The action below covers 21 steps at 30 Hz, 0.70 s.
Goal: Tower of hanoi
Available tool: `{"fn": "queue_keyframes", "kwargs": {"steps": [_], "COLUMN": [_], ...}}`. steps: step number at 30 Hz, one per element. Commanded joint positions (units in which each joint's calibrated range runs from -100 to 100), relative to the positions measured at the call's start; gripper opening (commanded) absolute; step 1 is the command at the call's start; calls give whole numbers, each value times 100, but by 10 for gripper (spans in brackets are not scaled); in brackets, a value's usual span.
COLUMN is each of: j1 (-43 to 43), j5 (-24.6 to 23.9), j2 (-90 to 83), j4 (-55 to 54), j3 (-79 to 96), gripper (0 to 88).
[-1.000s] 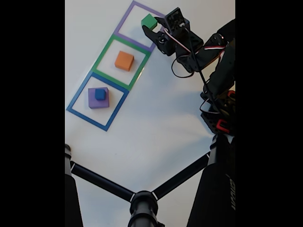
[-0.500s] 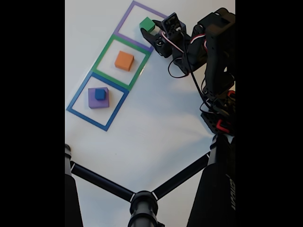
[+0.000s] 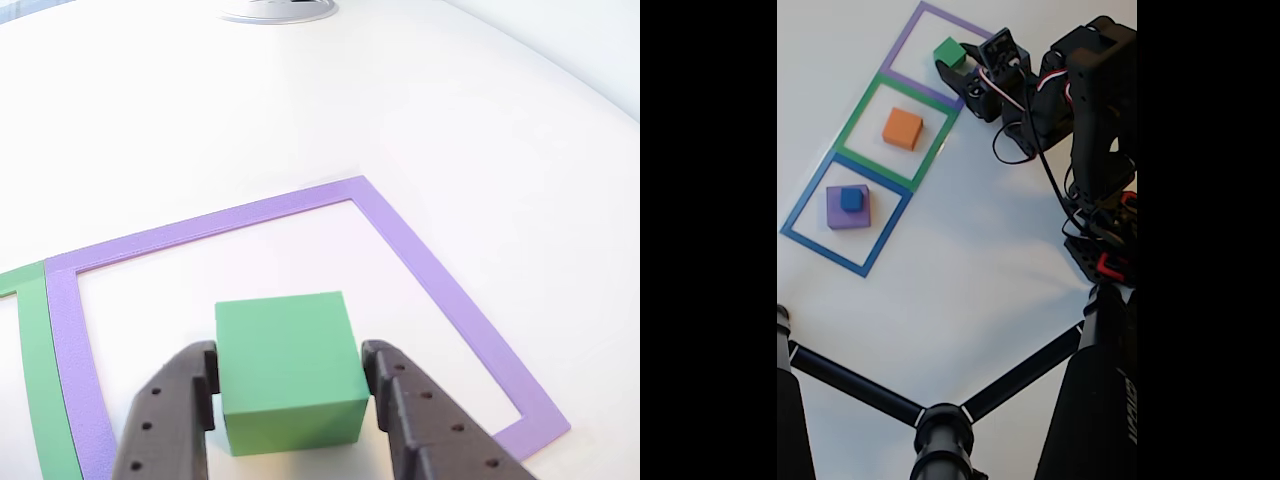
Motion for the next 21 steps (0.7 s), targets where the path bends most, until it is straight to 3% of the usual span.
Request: {"fn": "queue_keyframes", "kwargs": {"steps": [1, 7, 10, 14, 21], "j1": [147, 176, 118, 32, -102], "j5": [0, 0, 0, 0, 0], "j2": [-2, -365, -1165, -2739, -5832], "j4": [-115, 136, 760, 2153, 5578], "j3": [-62, 11, 265, 602, 629], "gripper": [212, 211, 201, 152, 59]}}
